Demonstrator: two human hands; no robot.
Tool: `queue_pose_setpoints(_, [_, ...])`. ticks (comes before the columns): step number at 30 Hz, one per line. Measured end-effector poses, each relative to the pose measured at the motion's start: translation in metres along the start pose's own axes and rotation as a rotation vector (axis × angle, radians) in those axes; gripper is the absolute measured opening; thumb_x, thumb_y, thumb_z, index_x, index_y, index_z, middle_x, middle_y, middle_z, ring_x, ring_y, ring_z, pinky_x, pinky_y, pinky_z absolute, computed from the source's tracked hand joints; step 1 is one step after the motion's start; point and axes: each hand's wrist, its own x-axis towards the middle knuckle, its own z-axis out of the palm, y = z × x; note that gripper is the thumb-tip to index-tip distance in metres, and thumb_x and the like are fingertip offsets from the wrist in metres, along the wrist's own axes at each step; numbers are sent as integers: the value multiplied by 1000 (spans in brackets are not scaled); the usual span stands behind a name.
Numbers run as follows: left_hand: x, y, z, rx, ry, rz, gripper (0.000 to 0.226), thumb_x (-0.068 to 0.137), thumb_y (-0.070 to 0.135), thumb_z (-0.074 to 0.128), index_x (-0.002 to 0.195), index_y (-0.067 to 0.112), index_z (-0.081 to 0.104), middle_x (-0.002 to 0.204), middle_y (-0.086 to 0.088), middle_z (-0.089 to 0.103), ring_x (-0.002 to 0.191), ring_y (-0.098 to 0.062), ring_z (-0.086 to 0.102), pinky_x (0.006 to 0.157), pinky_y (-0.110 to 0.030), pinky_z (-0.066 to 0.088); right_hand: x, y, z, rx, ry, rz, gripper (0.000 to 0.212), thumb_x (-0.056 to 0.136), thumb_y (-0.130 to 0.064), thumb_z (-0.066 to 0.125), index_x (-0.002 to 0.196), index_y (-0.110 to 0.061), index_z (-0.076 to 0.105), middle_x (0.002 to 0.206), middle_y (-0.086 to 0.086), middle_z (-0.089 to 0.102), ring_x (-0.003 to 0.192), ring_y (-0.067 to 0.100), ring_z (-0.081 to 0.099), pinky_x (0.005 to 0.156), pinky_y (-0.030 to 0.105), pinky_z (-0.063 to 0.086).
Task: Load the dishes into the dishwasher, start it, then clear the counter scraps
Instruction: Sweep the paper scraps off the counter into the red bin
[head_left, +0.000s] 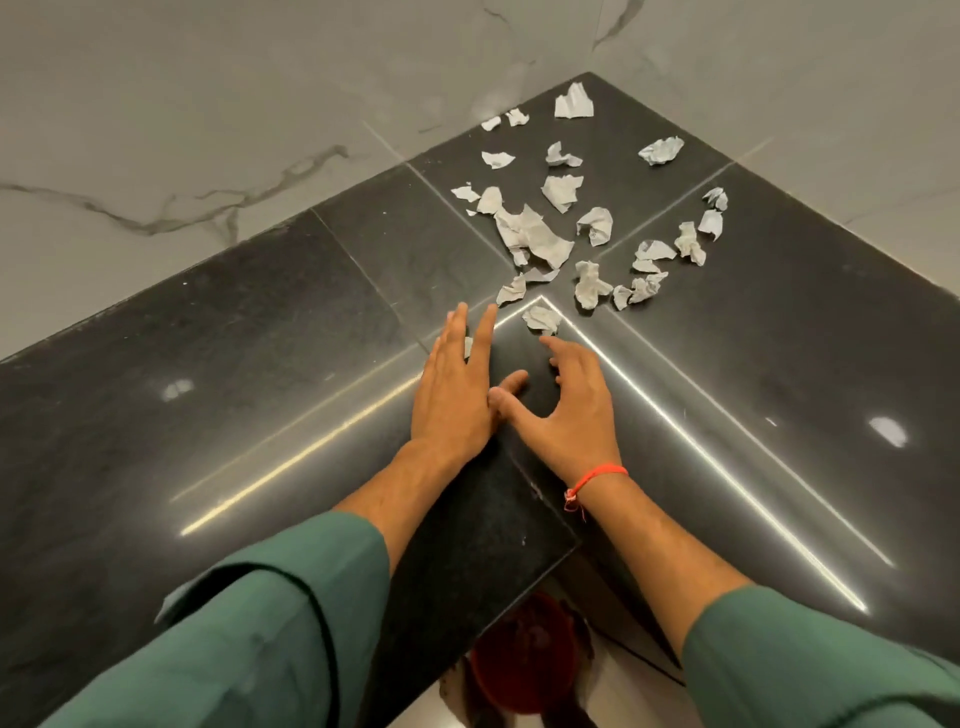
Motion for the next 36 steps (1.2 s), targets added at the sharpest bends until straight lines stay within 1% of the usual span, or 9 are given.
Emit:
queue_pose_setpoints(6, [66,22,15,-15,-9,24,86,96,61,53,161,39,0,170,0,-5,155,-28,14,118,-45,31,58,17,5,-2,76,-37,76,77,-57,74,139,-20,50,139,-2,43,130,9,42,107,15,36])
queue_pose_setpoints(10, [106,29,30,-25,-55,180,93,93,49,61,161,34,-1,170,-1,-7,154,-23,19,118,-44,36,96,21,13,-3,127,-60,74,78,-54,75,138,-18,51,139,0,44,133,14,42,111,36,41])
queue_pose_setpoints(13, [124,30,34,-22,-42,180,95,89,56,61,161,37,1,170,-1,-3,151,-23,28,113,-45,42,110,28,8,20,167,-101,71,79,-50,76,138,-19,54,142,2,43,134,18,43,109,42,43])
queue_pose_setpoints(17, [130,32,35,-18,13,168,96,86,73,56,161,38,8,169,-4,3,152,-24,23,117,-42,33,142,67,-36,-114,321,-143,58,85,-45,74,134,-18,59,141,7,46,135,19,43,110,44,40])
queue_pose_setpoints(20, [132,34,33,16,0,151,98,84,78,54,160,39,6,169,-2,2,152,-23,21,119,-38,27,184,109,-84,-269,389,9,56,88,-51,65,136,-24,56,146,5,43,138,19,40,112,48,34])
queue_pose_setpoints(25, [135,37,32,14,-16,145,99,82,79,55,160,42,5,170,-1,1,153,-23,18,121,-39,22,242,154,-120,-495,174,218,76,93,-67,37,152,-20,38,162,12,29,151,27,24,121,51,22])
queue_pose_setpoints(28, [137,38,30,19,-35,132,104,79,83,55,160,42,4,170,0,-1,154,-23,16,122,-40,21,252,156,-112,-578,57,148,75,96,-68,24,150,-18,41,154,10,42,145,29,34,119,50,26])
queue_pose_setpoints(32, [138,40,27,18,-62,140,115,70,89,57,159,43,0,170,1,-3,154,-23,15,122,-41,21,228,125,-94,-425,-13,-56,58,102,-51,32,142,-15,51,134,9,58,126,26,51,107,38,36])
queue_pose_setpoints(36, [137,41,27,6,-62,141,122,65,90,60,160,41,1,170,1,-5,154,-22,16,122,-41,21,183,78,-50,-131,-59,-103,47,103,-46,40,135,-18,58,130,0,64,121,16,58,104,34,45])
